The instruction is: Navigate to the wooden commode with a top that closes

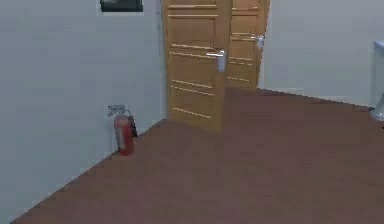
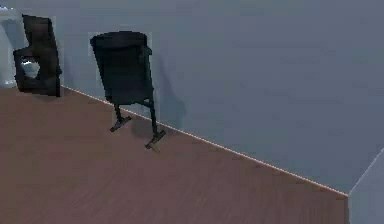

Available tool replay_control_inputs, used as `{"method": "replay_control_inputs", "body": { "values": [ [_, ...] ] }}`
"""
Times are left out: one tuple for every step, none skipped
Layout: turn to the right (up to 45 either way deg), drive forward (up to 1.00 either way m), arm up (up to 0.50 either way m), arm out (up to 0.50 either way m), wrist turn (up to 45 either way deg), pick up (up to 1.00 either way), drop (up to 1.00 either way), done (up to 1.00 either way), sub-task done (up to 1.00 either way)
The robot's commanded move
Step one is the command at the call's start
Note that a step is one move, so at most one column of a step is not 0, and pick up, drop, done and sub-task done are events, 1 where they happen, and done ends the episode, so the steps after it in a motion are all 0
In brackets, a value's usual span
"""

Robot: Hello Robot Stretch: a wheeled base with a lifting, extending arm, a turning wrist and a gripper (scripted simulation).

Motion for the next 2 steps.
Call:
{"method": "replay_control_inputs", "body": {
  "values": [
    [42.0,0.0,0.0,0.0,0.0,0.0,0.0,0.0,0.0],
    [3.0,0.0,0.0,0.0,0.0,0.0,0.0,0.0,0.0]
  ]
}}
